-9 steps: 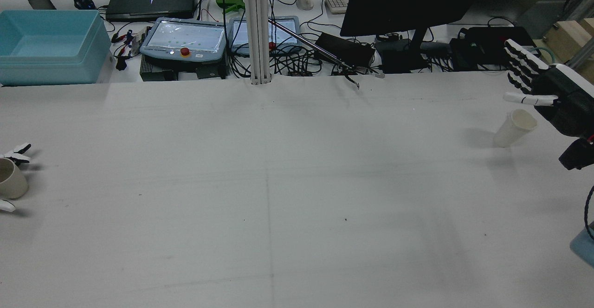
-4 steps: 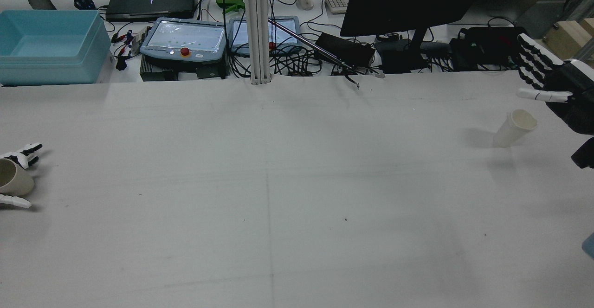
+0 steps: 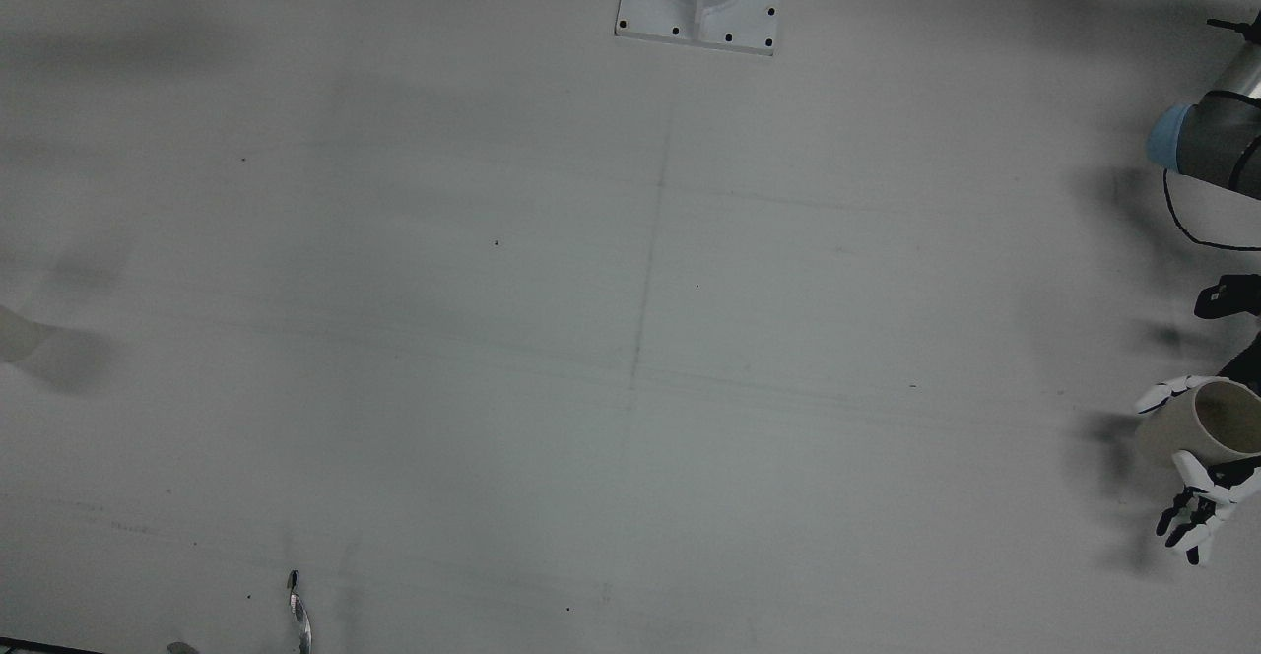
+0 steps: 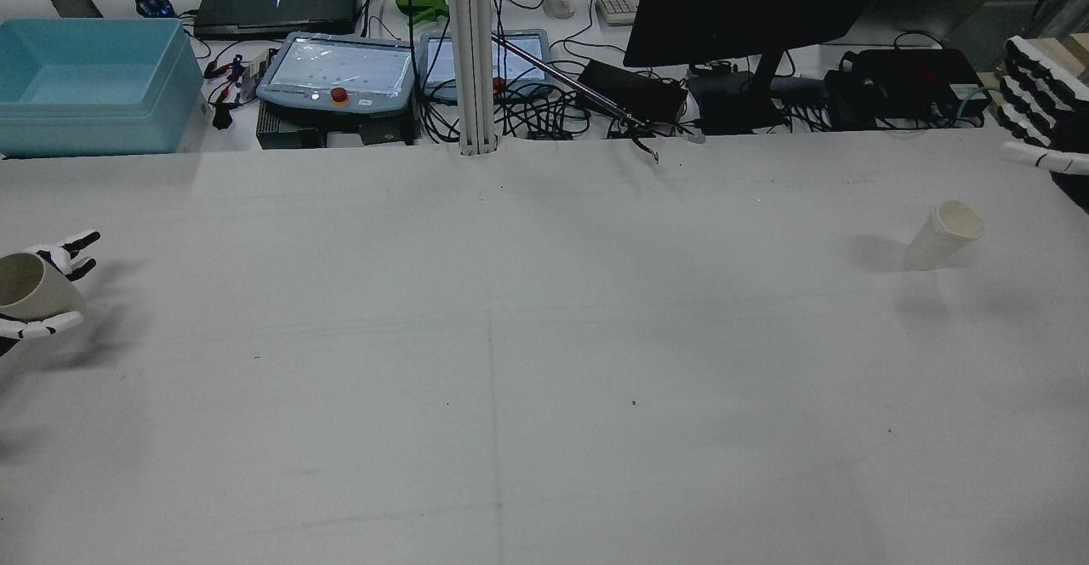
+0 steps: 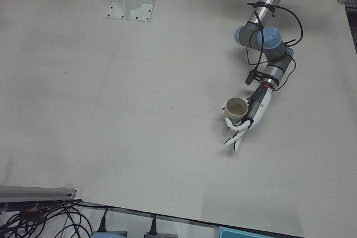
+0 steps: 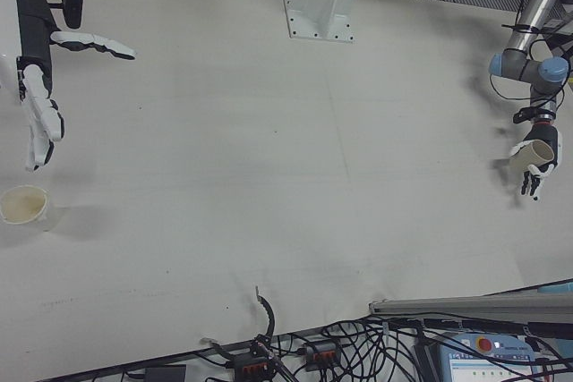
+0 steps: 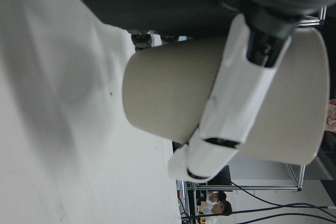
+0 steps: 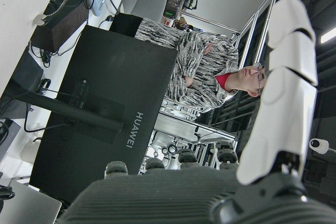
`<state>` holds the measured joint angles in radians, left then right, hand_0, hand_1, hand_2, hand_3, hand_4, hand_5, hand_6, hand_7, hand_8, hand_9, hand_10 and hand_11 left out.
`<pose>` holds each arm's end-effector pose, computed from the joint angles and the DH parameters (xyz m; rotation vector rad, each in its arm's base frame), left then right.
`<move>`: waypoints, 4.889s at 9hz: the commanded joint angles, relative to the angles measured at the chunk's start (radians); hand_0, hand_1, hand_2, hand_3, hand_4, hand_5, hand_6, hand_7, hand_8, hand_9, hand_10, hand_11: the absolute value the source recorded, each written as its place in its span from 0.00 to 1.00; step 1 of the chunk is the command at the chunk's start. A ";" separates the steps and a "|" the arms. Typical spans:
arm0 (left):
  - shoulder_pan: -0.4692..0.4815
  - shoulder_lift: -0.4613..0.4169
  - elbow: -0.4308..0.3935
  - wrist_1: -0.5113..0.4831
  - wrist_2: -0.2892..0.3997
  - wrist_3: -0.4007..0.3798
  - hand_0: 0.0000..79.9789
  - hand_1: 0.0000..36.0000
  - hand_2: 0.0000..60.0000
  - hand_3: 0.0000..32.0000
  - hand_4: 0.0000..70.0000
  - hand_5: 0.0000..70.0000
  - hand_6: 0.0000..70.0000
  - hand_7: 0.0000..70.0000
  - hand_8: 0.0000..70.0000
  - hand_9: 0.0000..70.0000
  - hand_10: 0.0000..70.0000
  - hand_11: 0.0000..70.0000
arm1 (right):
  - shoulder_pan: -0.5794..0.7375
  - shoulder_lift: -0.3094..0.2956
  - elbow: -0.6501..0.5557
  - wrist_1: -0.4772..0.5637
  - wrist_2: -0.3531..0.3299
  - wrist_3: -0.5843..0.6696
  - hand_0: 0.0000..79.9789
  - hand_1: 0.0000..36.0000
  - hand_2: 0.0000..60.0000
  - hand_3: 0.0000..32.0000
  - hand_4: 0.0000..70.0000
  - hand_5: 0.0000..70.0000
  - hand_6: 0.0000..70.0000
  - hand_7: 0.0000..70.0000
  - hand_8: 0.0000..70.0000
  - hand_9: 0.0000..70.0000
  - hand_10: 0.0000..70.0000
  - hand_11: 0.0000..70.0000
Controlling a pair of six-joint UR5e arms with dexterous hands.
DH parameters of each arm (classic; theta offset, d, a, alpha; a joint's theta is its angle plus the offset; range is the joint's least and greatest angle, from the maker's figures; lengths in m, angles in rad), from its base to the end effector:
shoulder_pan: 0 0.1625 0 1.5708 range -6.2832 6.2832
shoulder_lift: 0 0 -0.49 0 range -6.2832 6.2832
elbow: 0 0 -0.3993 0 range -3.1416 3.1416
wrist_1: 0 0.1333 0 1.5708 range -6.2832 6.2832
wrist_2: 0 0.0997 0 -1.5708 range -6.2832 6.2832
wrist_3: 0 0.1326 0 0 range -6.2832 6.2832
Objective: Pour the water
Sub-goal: 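Lift the beige cup off the table with the left hand, then reach the right hand to the white paper cup and grasp it, then raise both cups and bring them toward each other over the table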
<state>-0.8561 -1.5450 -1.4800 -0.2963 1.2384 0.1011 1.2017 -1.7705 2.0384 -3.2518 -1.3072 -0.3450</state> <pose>0.2108 -0.5123 0.7745 -0.3699 2.1851 -1.8277 0.0014 -0.4615 0.6154 0.2213 -2.1920 1.8522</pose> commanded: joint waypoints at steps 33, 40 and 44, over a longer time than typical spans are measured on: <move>0.207 -0.176 -0.364 0.465 -0.070 -0.011 1.00 1.00 1.00 0.00 0.49 1.00 0.18 0.18 0.03 0.02 0.06 0.14 | -0.120 0.299 -0.733 0.472 -0.007 -0.022 1.00 1.00 1.00 0.00 0.15 0.37 0.77 0.98 0.68 0.91 0.13 0.26; 0.359 -0.562 -0.197 0.709 -0.083 0.000 1.00 1.00 1.00 0.00 0.50 1.00 0.21 0.20 0.04 0.02 0.06 0.14 | -0.053 0.625 0.093 -0.415 -0.007 -0.502 1.00 1.00 1.00 0.00 0.37 0.37 0.87 1.00 0.64 0.84 0.08 0.18; 0.402 -0.708 -0.089 0.710 -0.083 0.000 1.00 1.00 1.00 0.00 0.53 1.00 0.23 0.21 0.04 0.02 0.06 0.14 | -0.273 0.743 0.092 -0.534 0.095 -0.890 1.00 1.00 1.00 0.00 0.67 0.36 1.00 1.00 0.61 0.83 0.00 0.07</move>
<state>-0.4701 -2.1748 -1.6245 0.4118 1.1551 0.1013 1.0743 -1.0654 2.1344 -3.7396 -1.2935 -1.0066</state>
